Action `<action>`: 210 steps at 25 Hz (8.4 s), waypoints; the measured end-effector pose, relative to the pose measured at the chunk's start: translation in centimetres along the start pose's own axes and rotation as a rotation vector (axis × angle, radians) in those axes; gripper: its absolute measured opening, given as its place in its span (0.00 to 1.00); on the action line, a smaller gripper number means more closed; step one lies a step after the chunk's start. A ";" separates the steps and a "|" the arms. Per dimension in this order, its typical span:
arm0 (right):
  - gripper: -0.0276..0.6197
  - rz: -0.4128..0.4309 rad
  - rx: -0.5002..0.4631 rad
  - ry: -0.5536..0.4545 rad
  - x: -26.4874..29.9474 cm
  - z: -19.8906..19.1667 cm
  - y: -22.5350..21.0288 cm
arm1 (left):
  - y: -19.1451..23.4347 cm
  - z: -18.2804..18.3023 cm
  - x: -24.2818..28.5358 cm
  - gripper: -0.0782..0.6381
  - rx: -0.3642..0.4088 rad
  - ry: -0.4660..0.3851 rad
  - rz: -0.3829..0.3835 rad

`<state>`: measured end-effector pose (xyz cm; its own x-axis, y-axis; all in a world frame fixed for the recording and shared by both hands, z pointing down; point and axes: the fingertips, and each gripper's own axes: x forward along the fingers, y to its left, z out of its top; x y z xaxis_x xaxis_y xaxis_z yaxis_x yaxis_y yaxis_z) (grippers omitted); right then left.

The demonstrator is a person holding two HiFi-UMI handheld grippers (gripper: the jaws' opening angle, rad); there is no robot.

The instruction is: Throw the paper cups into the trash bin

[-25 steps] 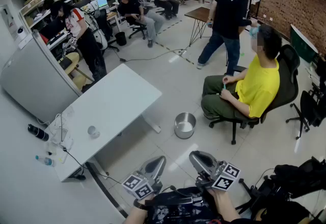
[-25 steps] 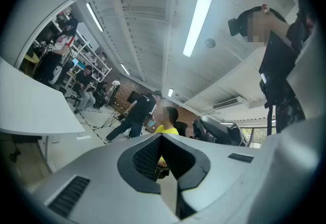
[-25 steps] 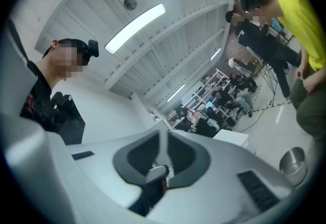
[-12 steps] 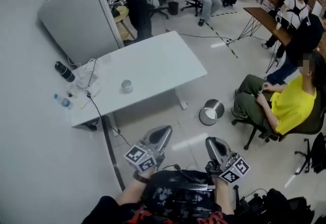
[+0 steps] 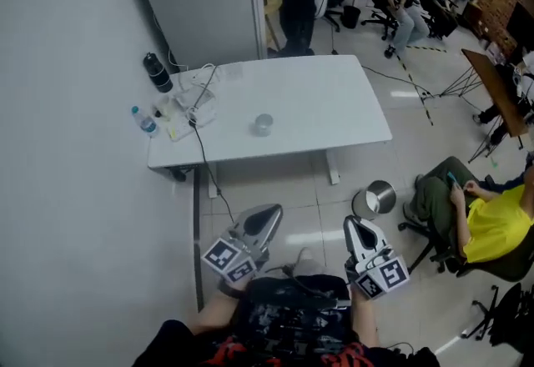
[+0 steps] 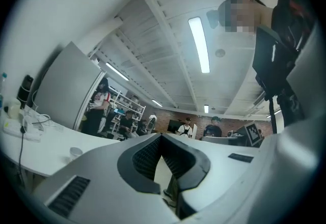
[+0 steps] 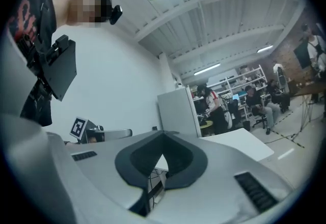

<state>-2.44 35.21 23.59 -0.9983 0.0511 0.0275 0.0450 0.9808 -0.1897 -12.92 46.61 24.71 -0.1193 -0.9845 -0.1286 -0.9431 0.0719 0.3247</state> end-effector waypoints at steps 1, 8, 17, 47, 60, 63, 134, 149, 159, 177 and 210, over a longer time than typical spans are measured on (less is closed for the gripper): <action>0.05 0.019 -0.006 0.008 1.1 -0.1 0.2 | 0.8 0.2 -0.4 0.10 0.001 -0.004 0.025; 0.05 0.173 -0.126 -0.125 7.4 2.3 1.6 | 6.0 0.5 -1.2 0.10 -0.021 -0.005 0.137; 0.05 0.264 -0.162 -0.064 18.8 1.9 -2.6 | 15.3 3.1 4.0 0.10 0.023 -0.002 0.198; 0.05 0.217 -0.224 0.123 38.5 -3.2 -8.7 | 35.0 7.7 15.6 0.10 0.024 0.079 0.191; 0.43 0.247 -0.189 0.228 40.4 -8.8 -9.2 | 35.8 7.5 11.7 0.10 0.101 0.041 0.255; 0.63 0.224 -0.158 0.331 41.2 -14.6 -10.3 | 36.2 6.3 10.1 0.10 0.074 0.072 0.279; 0.58 -0.645 -0.118 0.020 7.2 0.9 -25.6 | 5.7 -5.5 34.5 0.10 0.037 0.336 -0.528; 0.58 -0.912 -0.007 -0.036 -5.4 -1.2 -26.6 | -9.0 -12.5 36.2 0.10 0.054 0.490 -0.882; 0.58 -0.882 -0.014 -0.001 -7.5 0.0 -36.4 | -9.3 -10.8 44.9 0.10 0.112 0.461 -0.820; 0.58 -0.552 0.094 -0.019 -5.6 -4.1 -52.9 | -7.0 -12.3 49.5 0.10 0.400 0.511 -0.389; 0.58 -0.783 0.428 0.333 -9.7 -49.8 -69.4 | -0.4 -65.9 57.4 0.10 0.158 1.081 -0.493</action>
<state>5.96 -23.95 85.35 -0.6741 -0.4756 0.5652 -0.7156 0.6103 -0.3398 1.05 -20.43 78.95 0.5168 -0.5306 0.6718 -0.8507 -0.4066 0.3332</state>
